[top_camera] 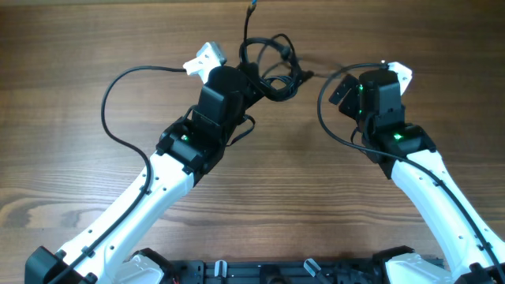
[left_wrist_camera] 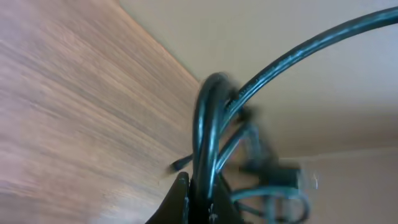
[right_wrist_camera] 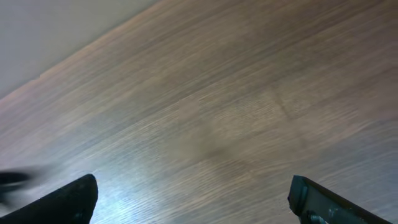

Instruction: Untangle cables

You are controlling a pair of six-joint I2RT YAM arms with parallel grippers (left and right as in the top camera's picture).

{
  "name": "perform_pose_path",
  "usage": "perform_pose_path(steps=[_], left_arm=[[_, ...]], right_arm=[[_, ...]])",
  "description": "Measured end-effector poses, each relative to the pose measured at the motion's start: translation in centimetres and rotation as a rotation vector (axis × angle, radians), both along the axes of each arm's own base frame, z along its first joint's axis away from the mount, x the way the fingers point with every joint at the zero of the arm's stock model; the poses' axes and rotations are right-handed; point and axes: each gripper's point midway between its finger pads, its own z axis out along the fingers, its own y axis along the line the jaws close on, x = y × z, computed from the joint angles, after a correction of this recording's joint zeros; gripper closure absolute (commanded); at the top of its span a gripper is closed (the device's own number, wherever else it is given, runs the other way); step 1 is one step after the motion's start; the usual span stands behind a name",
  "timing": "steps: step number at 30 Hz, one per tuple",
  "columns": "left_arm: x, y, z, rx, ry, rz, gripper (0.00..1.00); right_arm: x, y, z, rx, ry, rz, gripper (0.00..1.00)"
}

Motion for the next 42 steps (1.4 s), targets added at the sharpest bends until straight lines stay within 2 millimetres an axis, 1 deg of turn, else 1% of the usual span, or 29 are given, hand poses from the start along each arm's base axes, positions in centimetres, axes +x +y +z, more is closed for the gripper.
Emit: perform_pose_path(steps=[3,6,13,15,17,19,21,22,24,26,29,32,34,37,42], left_arm=[[0.5,1.1,0.6,0.043,-0.039,0.052,0.96],[0.7,1.8,0.7,0.087,-0.058,0.077,0.96],[0.9,2.1,0.8,0.107,-0.07,0.087,0.96],[0.9,2.1,0.9,0.108,-0.073,0.086,0.96],[0.9,2.0,1.1,0.151,-0.094,0.066,0.96],[1.0,1.9,1.3,0.232,-0.128,0.022,0.96],[0.8,1.4,1.2,0.337,-0.159,-0.059,0.96],[0.5,0.6,1.0,0.416,-0.186,-0.148,0.96],[-0.1,-0.3,0.4,0.518,-0.213,-0.271,0.96],[-0.8,-0.9,-0.4,0.61,-0.223,-0.372,0.96],[-1.5,-1.1,-1.5,0.72,-0.232,-0.471,0.96],[-1.8,-1.1,-2.0,0.806,-0.251,-0.539,0.96],[-1.9,-1.2,-2.2,0.881,-0.284,-0.588,0.96],[-2.4,-1.9,-2.2,0.921,-0.33,-0.664,0.96],[-3.6,-3.7,-2.1,0.897,-0.401,-0.797,0.96]], right_arm=[[-0.1,-0.6,0.0,-0.018,0.0,-0.021,0.0],[-0.1,-0.8,0.1,-0.028,-0.002,-0.032,0.0],[0.0,-0.8,0.1,-0.015,-0.005,-0.04,0.0],[0.0,0.0,-0.1,0.015,0.004,-0.002,0.0],[0.0,0.6,-0.2,0.032,0.009,0.027,0.0],[0.1,2.9,-0.1,0.09,0.01,0.149,0.0],[0.3,4.8,0.4,0.13,-0.01,0.259,0.0],[0.5,5.5,0.8,0.142,-0.023,0.303,0.0],[0.5,6.6,1.3,0.161,-0.043,0.369,0.0],[0.6,7.2,1.7,0.17,-0.06,0.407,0.0],[0.7,7.9,2.1,0.173,-0.078,0.459,0.0],[0.5,9.5,3.0,0.171,-0.121,0.585,0.0],[0.1,10.6,3.4,0.168,-0.138,0.676,0.0],[0.0,11.3,4.0,0.147,-0.173,0.745,0.0],[-0.5,12.5,4.6,0.127,-0.214,0.857,0.0]])
